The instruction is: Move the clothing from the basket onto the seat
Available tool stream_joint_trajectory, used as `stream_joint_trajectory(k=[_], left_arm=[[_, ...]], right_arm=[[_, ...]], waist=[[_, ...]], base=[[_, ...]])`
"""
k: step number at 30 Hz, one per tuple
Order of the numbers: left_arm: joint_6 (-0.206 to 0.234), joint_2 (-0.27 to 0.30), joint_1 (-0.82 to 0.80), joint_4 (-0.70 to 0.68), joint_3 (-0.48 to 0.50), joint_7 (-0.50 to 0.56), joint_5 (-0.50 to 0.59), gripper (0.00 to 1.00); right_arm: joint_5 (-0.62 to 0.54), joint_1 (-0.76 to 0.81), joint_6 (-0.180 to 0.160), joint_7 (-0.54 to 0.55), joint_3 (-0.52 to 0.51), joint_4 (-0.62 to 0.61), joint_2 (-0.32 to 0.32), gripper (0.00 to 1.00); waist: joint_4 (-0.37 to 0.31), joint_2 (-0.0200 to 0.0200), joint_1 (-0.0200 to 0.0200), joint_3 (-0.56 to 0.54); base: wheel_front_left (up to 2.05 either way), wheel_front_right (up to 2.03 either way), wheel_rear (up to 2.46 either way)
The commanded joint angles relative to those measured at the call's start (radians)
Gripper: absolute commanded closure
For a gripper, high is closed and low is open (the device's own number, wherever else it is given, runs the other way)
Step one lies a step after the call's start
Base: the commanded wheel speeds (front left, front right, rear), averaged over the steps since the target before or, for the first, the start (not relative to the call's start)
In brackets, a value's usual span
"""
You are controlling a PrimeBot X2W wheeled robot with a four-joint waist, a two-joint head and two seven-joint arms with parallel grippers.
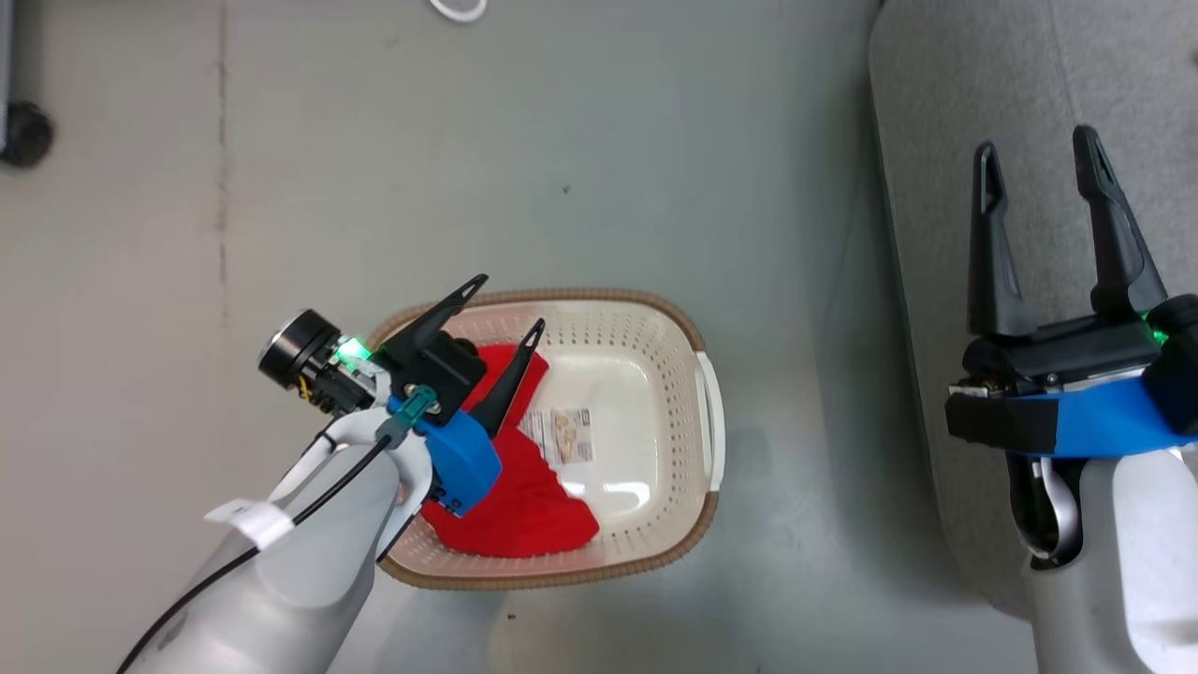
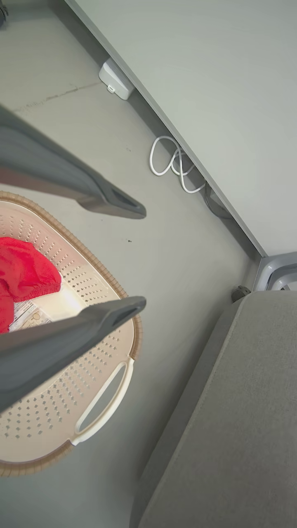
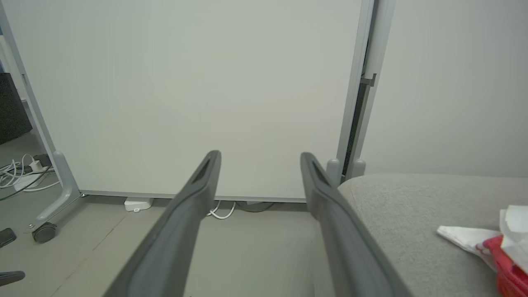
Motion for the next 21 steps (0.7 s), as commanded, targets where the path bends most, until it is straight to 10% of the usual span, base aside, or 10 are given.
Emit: stream_joint_trajectory(k=[1,21], left_arm=[[-0.001,0.004,-0.023,0.002,-0.003,-0.003,-0.001,0.0],[-0.001,-0.014,-0.266,0.433,-0.527,0.147,-0.048,0.0]], right_arm=[[0.001,-0.016,0.001,-0.004,0.003,-0.005,0.001,0.0],[0.017,-0.143,0.001,-0.004,0.049,-0.06,0.001,0.0]], waist=[[-0.021,0.0,-0.0002,0.046],[-0.105,0.0,-0.0002,0.307]], base=[[0.0,0.0,0.0],[0.0,0.0,0.0]])
